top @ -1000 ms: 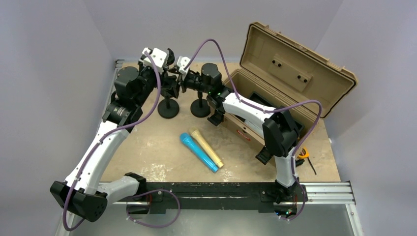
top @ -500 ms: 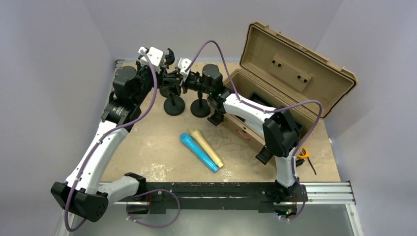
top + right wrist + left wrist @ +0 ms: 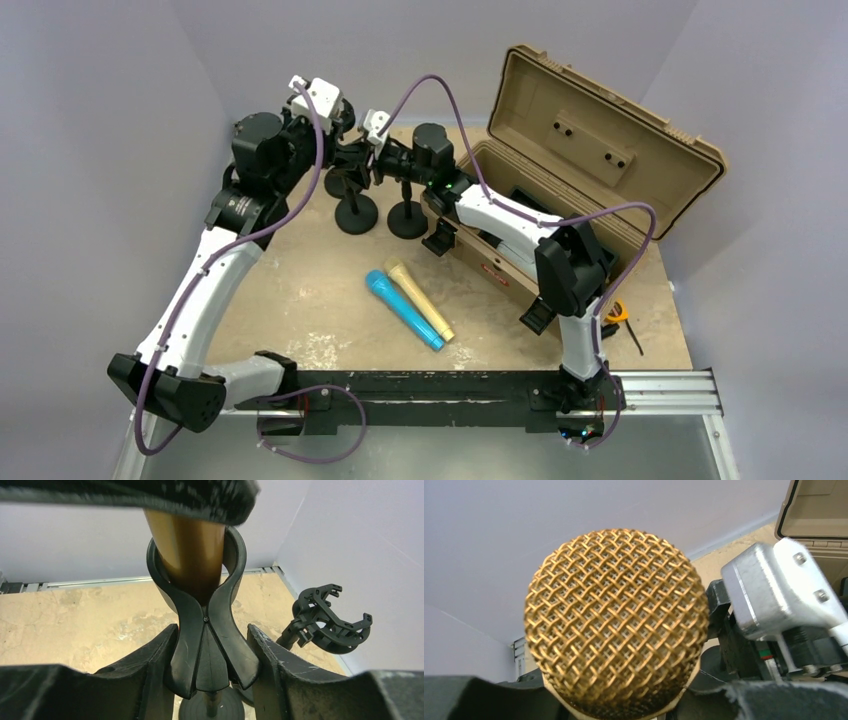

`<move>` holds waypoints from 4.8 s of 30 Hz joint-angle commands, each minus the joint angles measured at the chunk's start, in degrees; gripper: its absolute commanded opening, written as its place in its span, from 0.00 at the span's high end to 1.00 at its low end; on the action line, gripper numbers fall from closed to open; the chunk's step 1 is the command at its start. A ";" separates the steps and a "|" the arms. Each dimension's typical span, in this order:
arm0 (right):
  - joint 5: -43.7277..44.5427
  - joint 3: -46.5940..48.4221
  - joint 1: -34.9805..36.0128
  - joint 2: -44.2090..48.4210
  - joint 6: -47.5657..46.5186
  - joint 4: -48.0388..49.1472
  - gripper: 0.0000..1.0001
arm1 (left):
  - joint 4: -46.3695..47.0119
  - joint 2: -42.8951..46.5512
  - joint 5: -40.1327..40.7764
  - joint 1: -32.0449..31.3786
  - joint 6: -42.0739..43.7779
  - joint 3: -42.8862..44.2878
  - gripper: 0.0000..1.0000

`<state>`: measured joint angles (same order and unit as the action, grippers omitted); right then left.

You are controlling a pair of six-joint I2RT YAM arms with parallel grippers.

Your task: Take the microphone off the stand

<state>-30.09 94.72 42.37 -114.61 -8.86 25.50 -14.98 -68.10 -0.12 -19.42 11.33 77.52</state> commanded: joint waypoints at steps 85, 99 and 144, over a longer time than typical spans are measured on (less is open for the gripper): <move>12.71 -12.77 -0.80 17.62 3.62 12.58 0.01 | -13.99 11.44 -7.28 -5.38 -88.63 -53.93 0.26; 16.04 -18.60 -0.80 23.40 6.03 17.68 0.01 | -27.73 17.67 5.88 -5.37 -70.56 -38.41 0.25; 33.46 -50.73 -1.68 48.34 15.76 44.12 0.02 | 16.68 0.81 -39.04 21.27 -79.48 -17.26 0.09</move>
<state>4.80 44.49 40.84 -67.00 7.60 66.08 -7.94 -66.78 -38.57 1.50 -62.28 59.48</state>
